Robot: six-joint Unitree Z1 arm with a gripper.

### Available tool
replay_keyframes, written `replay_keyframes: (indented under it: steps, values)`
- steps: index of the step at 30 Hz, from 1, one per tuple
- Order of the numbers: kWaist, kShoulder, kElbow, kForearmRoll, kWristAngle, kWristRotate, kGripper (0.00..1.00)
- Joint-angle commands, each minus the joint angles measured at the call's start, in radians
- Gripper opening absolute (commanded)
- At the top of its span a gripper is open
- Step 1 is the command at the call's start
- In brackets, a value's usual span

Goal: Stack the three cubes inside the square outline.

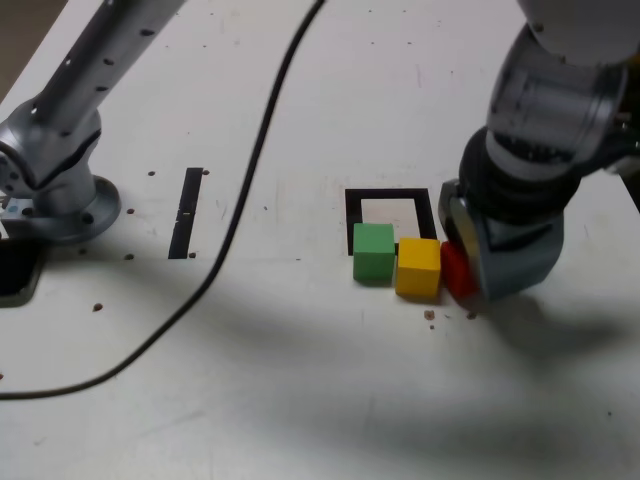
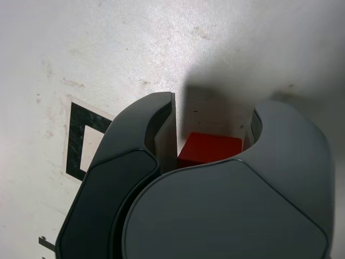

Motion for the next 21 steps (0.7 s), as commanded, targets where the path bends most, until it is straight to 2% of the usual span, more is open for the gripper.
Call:
replay_keyframes:
  steps: [1,5,11,17,21]
  values:
    - [-0.001,-0.027,-0.016,0.011,-0.001,-0.019,0.37]
    - [-0.001,-0.076,-0.042,0.035,0.001,-0.067,0.37]
    - [0.019,-0.117,-0.049,0.06,0.027,-0.141,0.37]
    - [0.103,-0.176,0.003,0.063,0.035,-0.268,0.37]
    - [0.148,-0.202,0.055,0.064,0.039,-0.305,0.37]
